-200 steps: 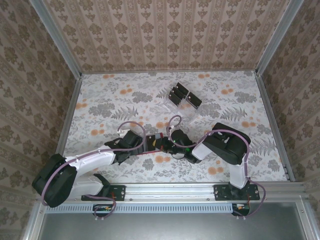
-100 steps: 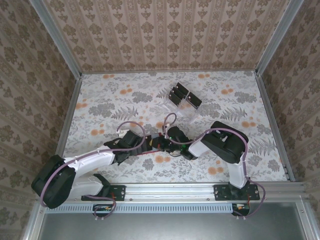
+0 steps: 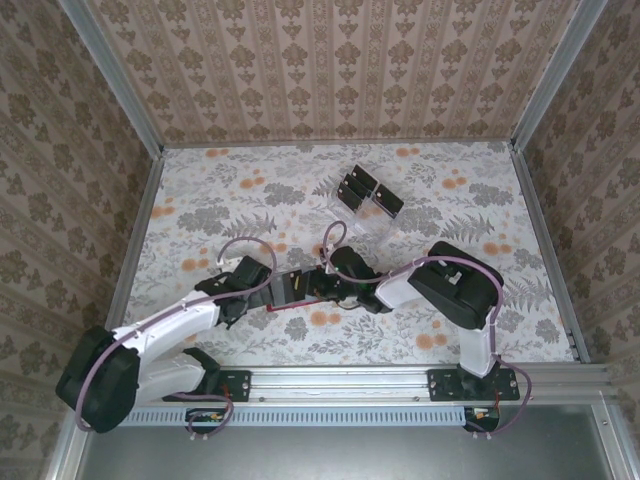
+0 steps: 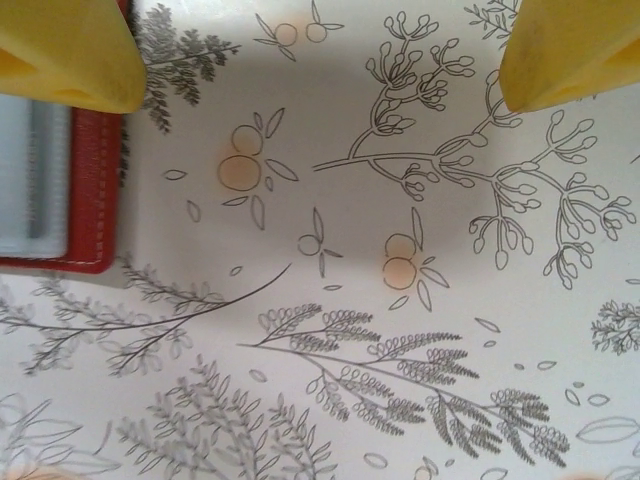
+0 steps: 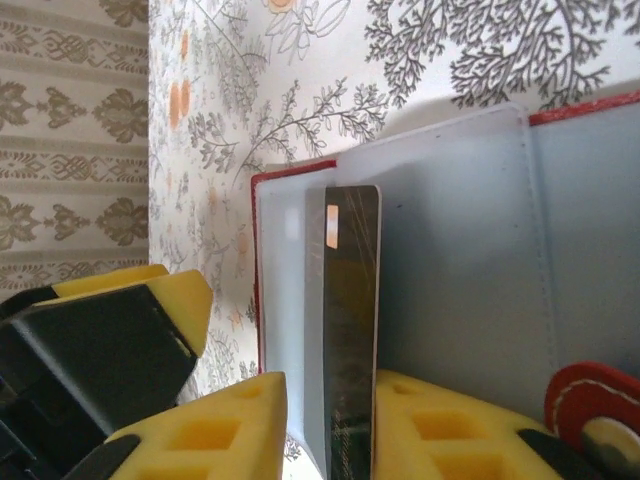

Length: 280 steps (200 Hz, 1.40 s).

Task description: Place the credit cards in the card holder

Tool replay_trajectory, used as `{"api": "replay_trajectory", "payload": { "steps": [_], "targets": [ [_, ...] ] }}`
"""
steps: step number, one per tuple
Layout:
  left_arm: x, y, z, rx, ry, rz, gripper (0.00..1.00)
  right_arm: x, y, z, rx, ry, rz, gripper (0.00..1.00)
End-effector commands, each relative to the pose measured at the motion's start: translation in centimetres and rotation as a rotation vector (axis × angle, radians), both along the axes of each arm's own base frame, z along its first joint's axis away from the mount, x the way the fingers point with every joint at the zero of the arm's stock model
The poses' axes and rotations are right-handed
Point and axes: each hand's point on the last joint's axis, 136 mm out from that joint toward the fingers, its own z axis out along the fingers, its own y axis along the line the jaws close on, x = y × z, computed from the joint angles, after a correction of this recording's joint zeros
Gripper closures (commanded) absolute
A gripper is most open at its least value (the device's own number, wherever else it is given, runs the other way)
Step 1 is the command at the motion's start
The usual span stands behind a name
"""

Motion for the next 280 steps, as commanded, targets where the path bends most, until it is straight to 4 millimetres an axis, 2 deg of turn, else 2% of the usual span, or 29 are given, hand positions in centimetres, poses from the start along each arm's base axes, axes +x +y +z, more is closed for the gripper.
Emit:
{"api": "replay_trajectory", "payload": {
  "steps": [1,27,68,91,135,157,188,280],
  "targets": [
    [-0.2,0.4,-0.4,0.020,0.034,0.027,0.00,-1.0,-2.7,-3.5,-0.193,0.064,0.004,0.64],
    [-0.2,0.3,-1.0,0.023,0.051,0.026,0.00,-0.5,-3.1,-2.9,-0.256,0.034,0.016,0.59],
    [-0.1,0.3,-1.5,0.022,0.055,0.025,0.00,0.1,-3.1,-2.4,-0.320,0.003,0.038,0.59],
    [-0.2,0.2,-1.8,0.018,0.062,0.022,0.00,0.4,-2.6,-2.5,-0.319,0.005,0.047,0.63],
    [-0.1,-0.1,-2.2,0.013,0.073,0.013,0.00,0.5,-2.2,-3.0,-0.314,0.023,0.053,0.82],
    [0.0,-0.3,-2.4,0.010,0.077,0.003,0.00,0.6,-1.8,-2.9,-0.308,0.026,0.060,0.87],
    [0.2,-0.7,-2.7,0.005,0.081,-0.010,0.00,0.7,-1.2,-2.8,-0.299,0.030,0.079,0.92],
    [0.8,-1.6,-2.9,-0.013,0.082,-0.035,0.00,0.3,0.8,-2.2,-0.271,0.039,0.128,0.93]
  ]
}}
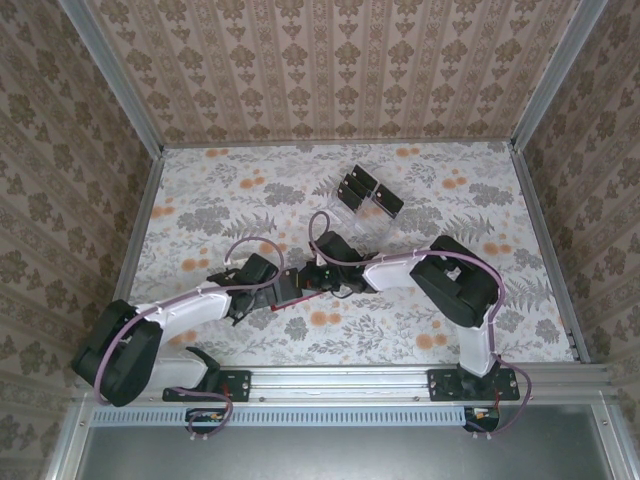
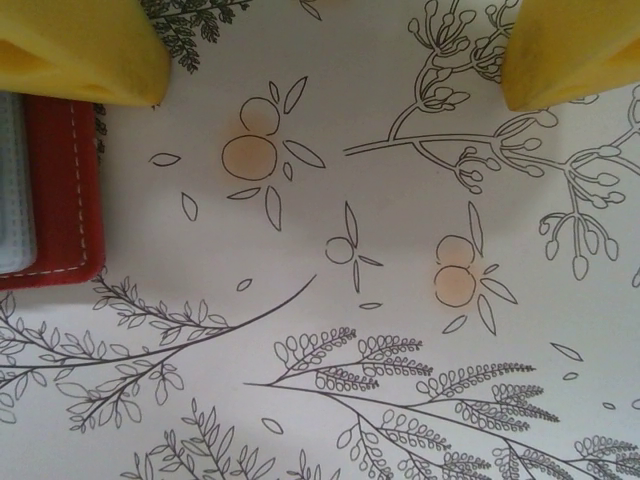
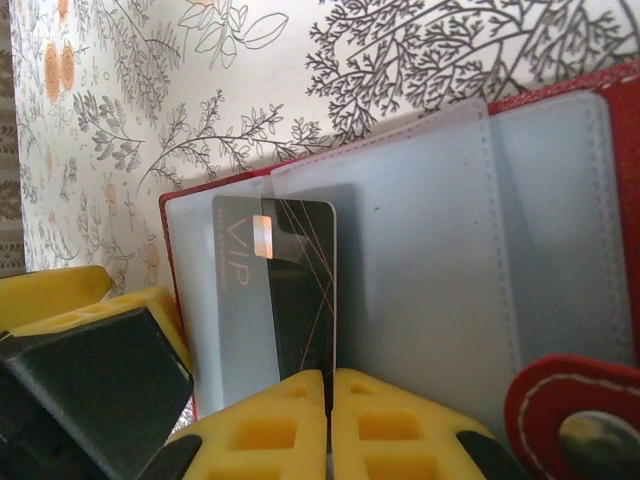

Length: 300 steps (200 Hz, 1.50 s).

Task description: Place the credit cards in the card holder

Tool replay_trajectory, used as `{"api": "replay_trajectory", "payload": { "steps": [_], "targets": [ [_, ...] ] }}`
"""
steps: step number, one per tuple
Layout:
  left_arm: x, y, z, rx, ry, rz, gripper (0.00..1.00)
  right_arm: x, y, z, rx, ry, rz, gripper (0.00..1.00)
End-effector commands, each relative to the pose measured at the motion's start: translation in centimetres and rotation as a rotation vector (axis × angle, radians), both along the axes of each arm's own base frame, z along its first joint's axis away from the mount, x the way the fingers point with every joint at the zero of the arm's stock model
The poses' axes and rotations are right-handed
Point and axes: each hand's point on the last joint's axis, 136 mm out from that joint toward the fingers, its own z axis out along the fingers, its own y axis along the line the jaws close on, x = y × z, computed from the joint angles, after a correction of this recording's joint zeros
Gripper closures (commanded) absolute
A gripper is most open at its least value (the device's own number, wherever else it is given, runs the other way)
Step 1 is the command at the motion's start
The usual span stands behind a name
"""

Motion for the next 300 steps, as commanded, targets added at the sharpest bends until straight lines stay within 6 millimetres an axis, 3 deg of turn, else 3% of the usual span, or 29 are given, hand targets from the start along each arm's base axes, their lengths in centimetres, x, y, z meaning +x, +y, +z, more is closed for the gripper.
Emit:
{"api": "replay_trajectory", "payload": {
  "steps": [1,61,77,102,116,180,201,239,266,300],
  "targets": [
    [0.4,-0.9,-0.5,-0.025,0.011,-0.029,0.00,-1.0,0.4,-1.2,-0.035,0.041,0.037,0.93],
    [0.5,-1.3,-0.6,-0.034,0.013,-0.040,0.00,-1.4,1.7,-1.4,-0.045,0.053,0.084,0.93],
    [0.5,-1.4,-0.6,-0.035,0.013,-0.042,0.00,-1.4,1.6,-1.2,-0.053,0.045,0.094,0.88],
    [0.6,-1.4,-0.3,-0.035,0.004,-0.041,0.00,-1.1,0.6,-0.3,-0.071,0.016,0.085,0.69],
    [0.7,-1.2,-0.1,-0.029,-0.005,-0.039,0.00,-0.9,-0.3,0.0,-0.077,0.009,0.068,0.64],
    [2.5,-1.3,0.8,-0.033,-0.026,-0.050,0.00,-2.6,-2.7,-0.9,-0.053,0.058,-0.013,0.63],
    [3.3,-1.5,1.5,-0.038,-0.039,-0.056,0.00,-2.9,-2.6,0.3,-0.030,0.040,-0.015,0.61],
    [3.7,-1.4,2.8,-0.049,-0.057,-0.061,0.00,-1.9,-2.8,4.4,-0.061,-0.077,0.014,0.54],
    [2.9,-1.3,2.6,-0.072,-0.047,-0.053,0.00,-1.1,-3.4,5.2,-0.159,-0.138,0.048,0.59],
    [1.4,-0.7,1.9,-0.076,-0.025,-0.025,0.00,0.0,-3.6,3.9,-0.273,-0.164,0.091,0.87]
  ]
}}
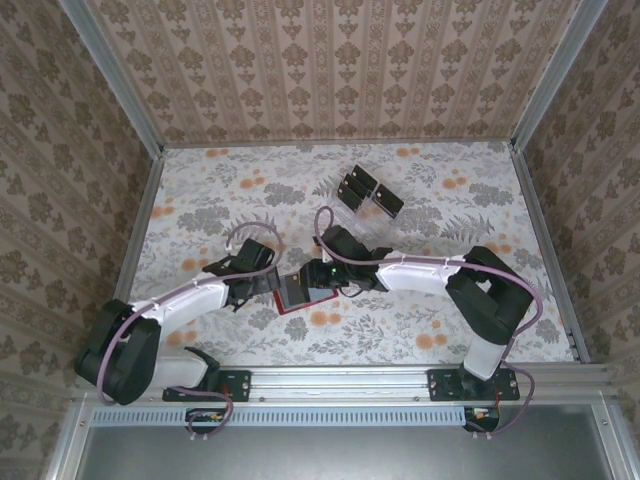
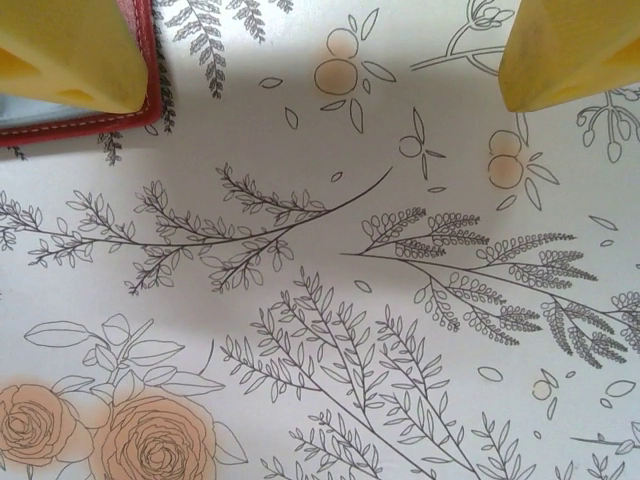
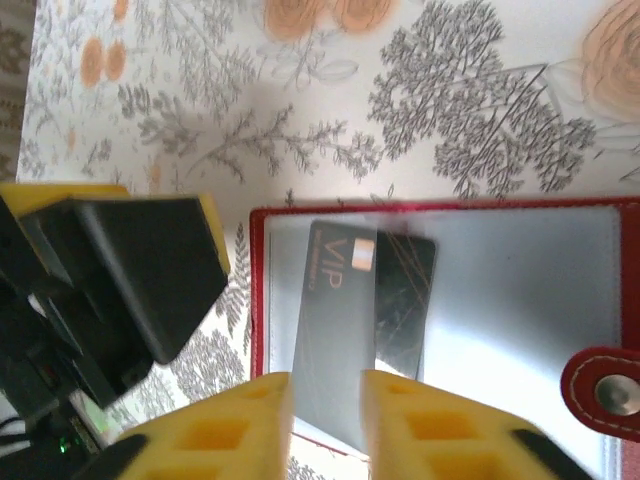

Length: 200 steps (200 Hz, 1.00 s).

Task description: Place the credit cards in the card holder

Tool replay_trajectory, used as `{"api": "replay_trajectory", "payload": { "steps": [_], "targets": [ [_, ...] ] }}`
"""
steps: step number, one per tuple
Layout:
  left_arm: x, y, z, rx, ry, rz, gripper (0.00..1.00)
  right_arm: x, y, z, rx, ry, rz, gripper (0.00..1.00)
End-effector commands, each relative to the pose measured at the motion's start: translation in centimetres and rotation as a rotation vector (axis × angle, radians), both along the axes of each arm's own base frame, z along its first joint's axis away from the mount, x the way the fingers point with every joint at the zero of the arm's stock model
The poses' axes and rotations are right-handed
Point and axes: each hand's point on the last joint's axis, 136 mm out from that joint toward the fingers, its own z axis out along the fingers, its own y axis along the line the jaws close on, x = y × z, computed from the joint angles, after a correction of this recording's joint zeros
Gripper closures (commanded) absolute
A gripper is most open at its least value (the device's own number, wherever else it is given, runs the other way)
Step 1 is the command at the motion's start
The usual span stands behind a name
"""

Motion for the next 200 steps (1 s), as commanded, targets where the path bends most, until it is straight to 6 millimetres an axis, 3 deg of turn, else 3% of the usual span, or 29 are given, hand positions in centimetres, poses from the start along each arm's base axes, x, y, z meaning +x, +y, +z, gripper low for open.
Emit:
{"api": "replay_trajectory", "payload": {
  "steps": [1,31,102,200],
  "targets": [
    [-1.6,0.8,-0.8,0.007,0.041,0.022,0.00,0.3,-1.2,-1.9,-0.157,-0.022,0.039,0.87],
    [-2.7,1.4,-1.4,0.026,0.063,0.044,0.00,0.8,-0.7,-3.4,-0.200,-0.011,0.065,0.95],
    [-3.7,1.5,-3.4,0.056,0.122,0.052,0.00,1.2,-0.6,-6.1,-0.258,0.013,0.073,0.98],
    [-3.2,0.5,-4.4,0.059,0.127,0.019,0.00,0.6,1.3,-6.3,-0.202,0.046,0.101,0.99]
  ]
}}
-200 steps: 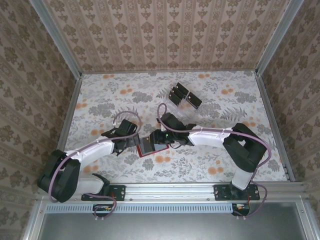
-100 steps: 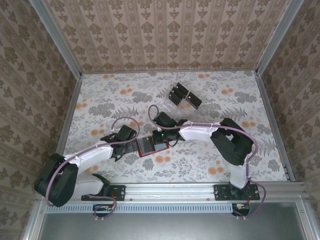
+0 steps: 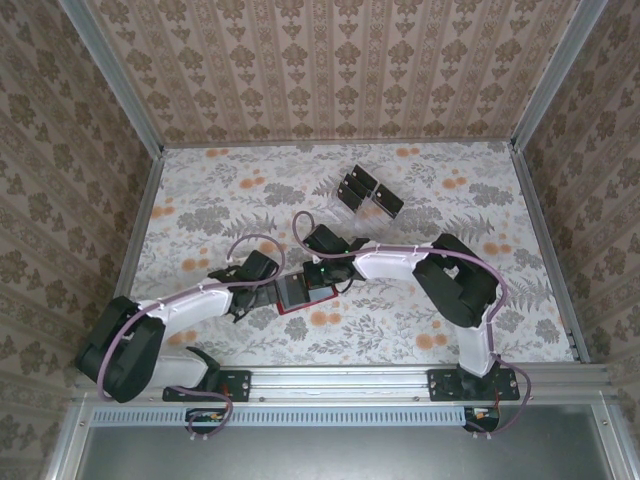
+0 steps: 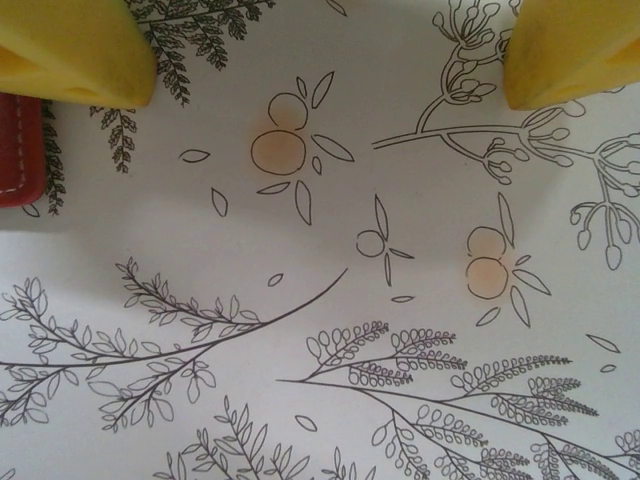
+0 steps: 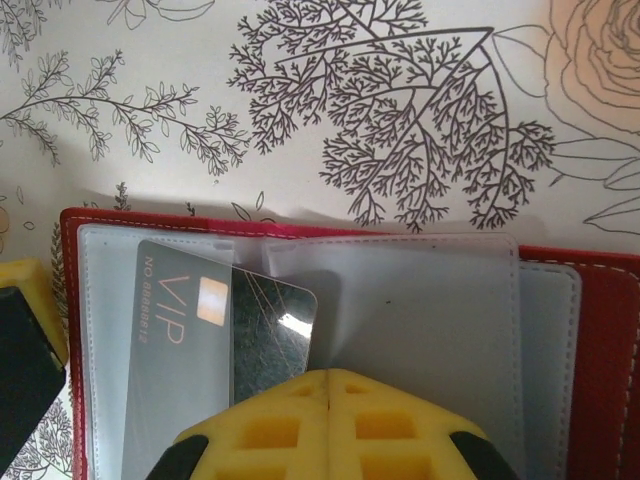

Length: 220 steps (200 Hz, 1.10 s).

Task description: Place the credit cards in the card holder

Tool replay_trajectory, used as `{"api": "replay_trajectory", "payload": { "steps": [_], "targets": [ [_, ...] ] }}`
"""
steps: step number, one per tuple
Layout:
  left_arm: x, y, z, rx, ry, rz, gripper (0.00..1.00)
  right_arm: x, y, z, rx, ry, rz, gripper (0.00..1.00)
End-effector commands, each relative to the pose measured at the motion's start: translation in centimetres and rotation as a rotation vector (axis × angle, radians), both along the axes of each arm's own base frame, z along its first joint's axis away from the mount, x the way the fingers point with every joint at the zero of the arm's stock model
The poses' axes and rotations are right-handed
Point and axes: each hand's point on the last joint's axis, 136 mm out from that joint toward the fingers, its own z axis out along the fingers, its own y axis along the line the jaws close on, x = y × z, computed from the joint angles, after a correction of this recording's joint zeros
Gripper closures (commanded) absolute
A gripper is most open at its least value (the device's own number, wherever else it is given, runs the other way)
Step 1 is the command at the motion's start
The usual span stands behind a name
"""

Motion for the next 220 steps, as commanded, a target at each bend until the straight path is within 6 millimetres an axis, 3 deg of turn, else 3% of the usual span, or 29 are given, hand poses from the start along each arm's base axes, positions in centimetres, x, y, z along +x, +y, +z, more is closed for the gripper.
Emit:
{"api": "replay_trajectory", "payload": {
  "steps": [1,130,150,162,189,220],
  "targets": [
    [-0.4,-0.4,-1.6,-0.011,0.034,-0.007,0.00,-0.4,1.2,-0.2,0.017,0.015,0.025,0.99],
    [0.0,-1.1,-1.8,-0.016,0.033,-0.026,0.00,-2.1,4.4,0.0,0.051,0.041,0.099,0.99],
    [0.0,-1.0,-1.8,-0.014,0.032,-0.028,0.00,-2.1,3.8,-0.2,0.031,0.034,0.094,0.98],
    [0.1,-1.1,-1.8,-0.013,0.030,-0.033,0.00,-1.8,3.1,-0.1,0.015,0.018,0.076,0.93],
    [0.3,-1.1,-1.7,-0.007,0.027,-0.039,0.00,-1.2,0.5,-0.1,-0.001,0.002,0.014,0.86],
    [0.8,-1.1,-1.4,-0.007,0.020,-0.047,0.00,-1.6,-2.4,-1.1,-0.009,0.014,-0.046,0.85]
  ]
}}
